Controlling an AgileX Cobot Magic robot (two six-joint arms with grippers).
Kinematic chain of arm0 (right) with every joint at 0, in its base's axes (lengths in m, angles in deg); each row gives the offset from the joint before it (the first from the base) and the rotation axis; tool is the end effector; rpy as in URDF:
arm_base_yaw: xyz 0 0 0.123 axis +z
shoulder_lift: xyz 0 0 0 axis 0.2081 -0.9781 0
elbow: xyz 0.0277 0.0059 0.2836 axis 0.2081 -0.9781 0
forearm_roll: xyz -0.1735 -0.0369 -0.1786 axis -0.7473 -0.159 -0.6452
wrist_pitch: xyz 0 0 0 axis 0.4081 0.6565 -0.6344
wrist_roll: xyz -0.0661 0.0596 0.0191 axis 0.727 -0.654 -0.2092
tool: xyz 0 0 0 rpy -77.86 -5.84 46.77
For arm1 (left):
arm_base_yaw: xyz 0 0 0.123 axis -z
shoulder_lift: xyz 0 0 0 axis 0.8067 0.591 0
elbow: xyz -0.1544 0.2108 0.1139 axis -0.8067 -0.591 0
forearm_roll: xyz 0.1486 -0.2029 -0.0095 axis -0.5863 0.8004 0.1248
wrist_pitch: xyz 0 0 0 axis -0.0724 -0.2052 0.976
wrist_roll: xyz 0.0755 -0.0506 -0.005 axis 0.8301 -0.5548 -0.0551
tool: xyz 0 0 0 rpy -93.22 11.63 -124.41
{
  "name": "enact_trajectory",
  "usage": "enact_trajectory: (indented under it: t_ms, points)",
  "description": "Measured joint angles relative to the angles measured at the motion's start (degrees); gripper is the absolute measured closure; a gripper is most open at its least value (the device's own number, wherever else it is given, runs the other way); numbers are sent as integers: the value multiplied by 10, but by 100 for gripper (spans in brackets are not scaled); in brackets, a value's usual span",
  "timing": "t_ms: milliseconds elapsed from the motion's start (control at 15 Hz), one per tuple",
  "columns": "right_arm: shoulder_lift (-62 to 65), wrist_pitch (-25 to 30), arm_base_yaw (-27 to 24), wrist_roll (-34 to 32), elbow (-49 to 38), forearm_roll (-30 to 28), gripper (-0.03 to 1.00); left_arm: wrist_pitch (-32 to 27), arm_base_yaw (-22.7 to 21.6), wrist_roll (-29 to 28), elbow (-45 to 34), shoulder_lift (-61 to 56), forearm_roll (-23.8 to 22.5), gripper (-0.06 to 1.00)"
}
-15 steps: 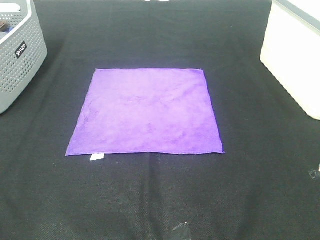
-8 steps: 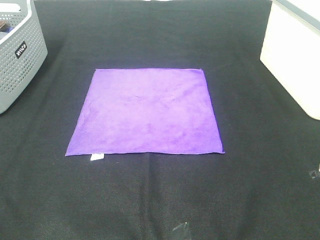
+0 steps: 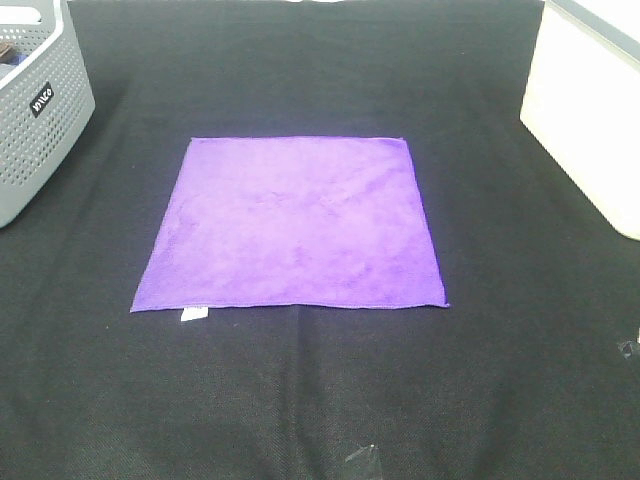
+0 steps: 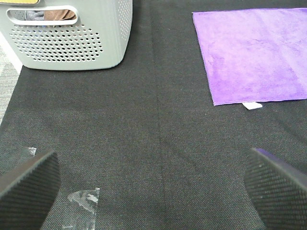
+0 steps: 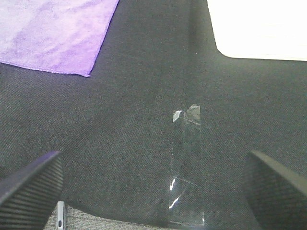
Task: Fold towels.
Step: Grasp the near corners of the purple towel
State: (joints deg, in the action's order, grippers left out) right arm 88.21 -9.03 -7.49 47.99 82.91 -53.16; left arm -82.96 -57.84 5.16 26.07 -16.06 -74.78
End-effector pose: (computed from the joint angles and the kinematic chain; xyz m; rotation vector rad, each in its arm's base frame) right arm -0.0030 0.0041 0.2611 -0.1682 2.1213 0.0643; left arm -0.0088 -0.0076 0.2797 0.0171 2.0507 -0.0073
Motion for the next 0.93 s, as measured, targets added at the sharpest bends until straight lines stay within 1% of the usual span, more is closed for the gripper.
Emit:
enact_trajectory:
  t_ms: [533, 600, 667, 800, 867, 933]
  points:
    - [0, 0, 0, -1, 0, 1, 0, 0, 0, 0, 0, 1, 0, -5]
    - [-2, 0, 0, -14, 4, 9, 0, -5, 0, -1, 6, 17, 1, -5]
    - [-28, 5, 0, -32, 19, 26, 0, -11, 0, -7, 23, 58, 1, -5]
    - [-149, 18, 0, -53, 46, 65, 0, -20, 0, -41, 73, 167, -6, -5]
    - [-218, 5, 0, -60, 57, 91, 0, -22, 0, -46, 97, 241, -9, -5]
    - [-296, -23, 0, -61, 66, 116, 0, -29, 0, -44, 120, 311, -10, -5]
